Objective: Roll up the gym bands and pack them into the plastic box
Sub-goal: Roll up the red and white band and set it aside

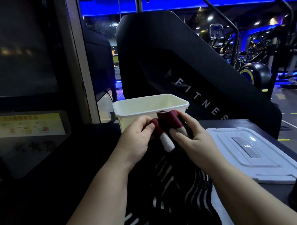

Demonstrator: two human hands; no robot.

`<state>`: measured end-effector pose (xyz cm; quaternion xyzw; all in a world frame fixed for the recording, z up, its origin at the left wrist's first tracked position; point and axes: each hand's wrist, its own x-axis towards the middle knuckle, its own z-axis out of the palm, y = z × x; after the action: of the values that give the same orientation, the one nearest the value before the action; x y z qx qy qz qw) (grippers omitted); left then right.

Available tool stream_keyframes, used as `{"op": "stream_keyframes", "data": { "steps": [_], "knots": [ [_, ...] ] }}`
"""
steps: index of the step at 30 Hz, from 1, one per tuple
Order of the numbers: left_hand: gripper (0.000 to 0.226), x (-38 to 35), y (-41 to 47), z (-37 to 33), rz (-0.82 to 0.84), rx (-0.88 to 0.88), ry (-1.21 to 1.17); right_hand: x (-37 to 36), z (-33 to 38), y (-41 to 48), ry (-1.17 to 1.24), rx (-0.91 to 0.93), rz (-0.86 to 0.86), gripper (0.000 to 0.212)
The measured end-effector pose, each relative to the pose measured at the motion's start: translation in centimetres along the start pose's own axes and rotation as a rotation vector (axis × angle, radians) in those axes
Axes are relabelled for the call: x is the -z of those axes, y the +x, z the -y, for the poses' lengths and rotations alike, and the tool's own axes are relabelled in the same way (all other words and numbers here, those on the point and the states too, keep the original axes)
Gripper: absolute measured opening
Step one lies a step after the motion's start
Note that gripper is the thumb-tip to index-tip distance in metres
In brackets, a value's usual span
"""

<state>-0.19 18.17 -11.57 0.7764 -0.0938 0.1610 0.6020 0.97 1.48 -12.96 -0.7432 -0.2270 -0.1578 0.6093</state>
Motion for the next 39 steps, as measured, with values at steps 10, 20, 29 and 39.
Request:
{"op": "stream_keyframes", "data": {
  "steps": [10,20,29,39],
  "knots": [
    [0.010,-1.2,-0.3,-0.6,-0.071,-0.051,-0.061,-0.5,-0.1,-0.4,0.074,0.013,-0.008,0.058],
    [0.027,-0.8,0.1,0.3,0.074,0.020,0.350,-0.9,-1.5,-0.4,0.259,-0.010,-0.154,0.049],
    [0.027,0.2,0.3,1.6,0.123,0.082,0.506,-0.5,-2.3,0.0,0.374,-0.030,-0.189,0.044],
    [0.019,-0.4,0.2,1.6,0.005,0.015,0.323,2.4,-2.7,1.6,0.554,-0.096,-0.364,0.046]
  ]
}}
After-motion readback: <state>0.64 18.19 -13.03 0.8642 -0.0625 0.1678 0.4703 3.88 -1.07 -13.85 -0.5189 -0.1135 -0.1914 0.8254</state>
